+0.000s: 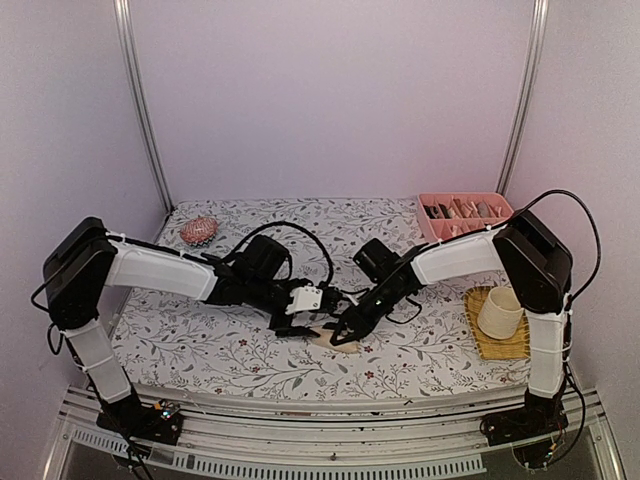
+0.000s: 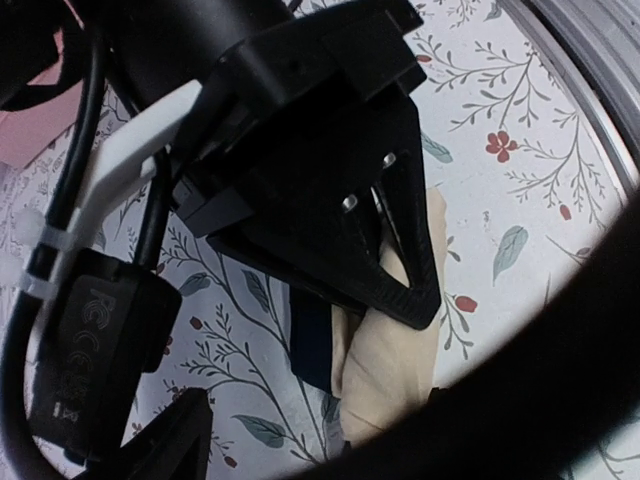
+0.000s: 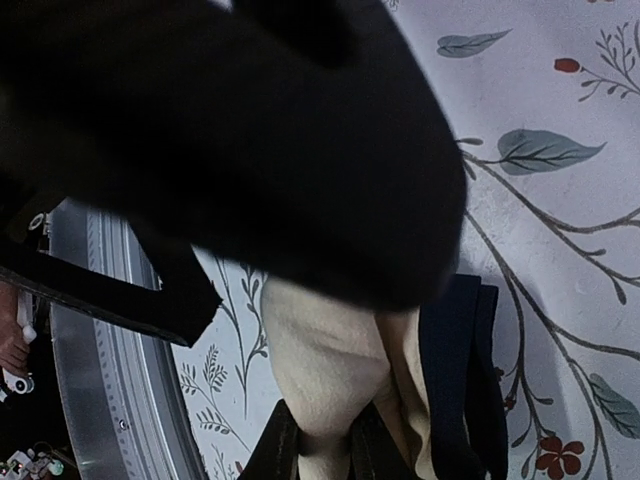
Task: Roll the underwear
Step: Roll the underwear at the center of the board.
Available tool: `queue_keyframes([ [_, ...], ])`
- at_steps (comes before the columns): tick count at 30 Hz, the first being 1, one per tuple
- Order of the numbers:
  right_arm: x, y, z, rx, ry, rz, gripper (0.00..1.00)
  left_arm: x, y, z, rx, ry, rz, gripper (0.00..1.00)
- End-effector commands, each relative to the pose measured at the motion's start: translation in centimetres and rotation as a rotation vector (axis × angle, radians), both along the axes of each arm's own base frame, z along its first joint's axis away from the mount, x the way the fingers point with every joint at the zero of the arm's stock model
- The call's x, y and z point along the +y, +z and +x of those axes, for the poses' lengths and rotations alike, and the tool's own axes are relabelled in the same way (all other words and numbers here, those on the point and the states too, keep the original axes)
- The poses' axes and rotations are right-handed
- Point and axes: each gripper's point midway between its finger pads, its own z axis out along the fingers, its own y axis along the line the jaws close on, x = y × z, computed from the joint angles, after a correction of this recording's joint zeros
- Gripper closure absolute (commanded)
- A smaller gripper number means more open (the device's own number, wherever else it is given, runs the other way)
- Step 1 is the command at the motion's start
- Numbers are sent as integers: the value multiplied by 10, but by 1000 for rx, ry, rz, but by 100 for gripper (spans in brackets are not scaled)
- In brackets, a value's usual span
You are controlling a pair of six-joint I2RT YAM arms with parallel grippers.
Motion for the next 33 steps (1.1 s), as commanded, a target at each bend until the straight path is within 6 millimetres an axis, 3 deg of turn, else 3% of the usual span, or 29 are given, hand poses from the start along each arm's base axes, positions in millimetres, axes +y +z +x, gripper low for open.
queue_keyframes([
  [1, -9, -21, -17, 103, -4, -78, 88, -10, -9, 3, -33, -11, 20, 28],
  [11, -9, -22, -8, 80, -31, -83, 87, -9, -18, -27, 65, -113, 34, 31],
  [16, -8, -22, -7, 72, -37, -76, 87, -11, -27, -30, 132, -111, 59, 49],
  [22, -9, -22, -7, 64, -40, -72, 87, -14, -33, -27, 152, -89, 71, 54],
  [28, -9, -21, -5, 51, -43, -68, 86, -14, -43, -22, 170, -62, 101, 80],
  [33, -8, -16, -3, 34, -45, -58, 84, -11, -53, -22, 192, -51, 137, 88],
])
